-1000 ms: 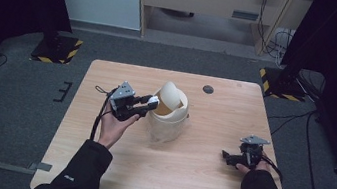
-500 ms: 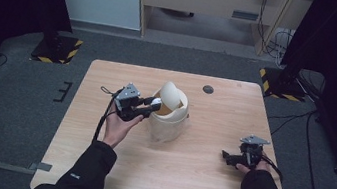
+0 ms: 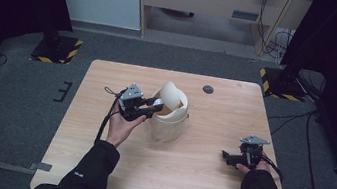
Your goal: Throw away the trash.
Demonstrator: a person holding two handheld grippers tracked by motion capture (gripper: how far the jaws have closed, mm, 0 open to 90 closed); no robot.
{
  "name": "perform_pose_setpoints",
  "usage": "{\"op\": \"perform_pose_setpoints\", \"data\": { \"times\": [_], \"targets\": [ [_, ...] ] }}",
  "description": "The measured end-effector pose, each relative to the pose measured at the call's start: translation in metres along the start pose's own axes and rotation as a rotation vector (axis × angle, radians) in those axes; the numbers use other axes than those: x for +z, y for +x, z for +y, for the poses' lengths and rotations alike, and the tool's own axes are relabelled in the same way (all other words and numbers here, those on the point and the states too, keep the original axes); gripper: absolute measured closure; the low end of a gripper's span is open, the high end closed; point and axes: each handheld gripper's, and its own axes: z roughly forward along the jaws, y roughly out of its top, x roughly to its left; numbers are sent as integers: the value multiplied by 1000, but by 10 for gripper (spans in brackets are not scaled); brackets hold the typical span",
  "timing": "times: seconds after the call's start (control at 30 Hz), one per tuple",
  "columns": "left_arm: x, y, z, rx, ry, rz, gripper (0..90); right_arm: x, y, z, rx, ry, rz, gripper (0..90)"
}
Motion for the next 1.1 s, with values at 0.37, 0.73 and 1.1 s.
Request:
{"op": "perform_pose_setpoints", "data": {
  "times": [0.37,0.73,1.1],
  "targets": [
    [-4,-4,2,6,-16,-20,494,0,0,0,-2,0,1,5],
    [-27,-5,-3,16,-21,-13,441,0,0,0,-5,-1,2,5],
    [-66,-1,-25,-2,-8,19,385,0,0,0,-4,-1,2,5]
  ]
}}
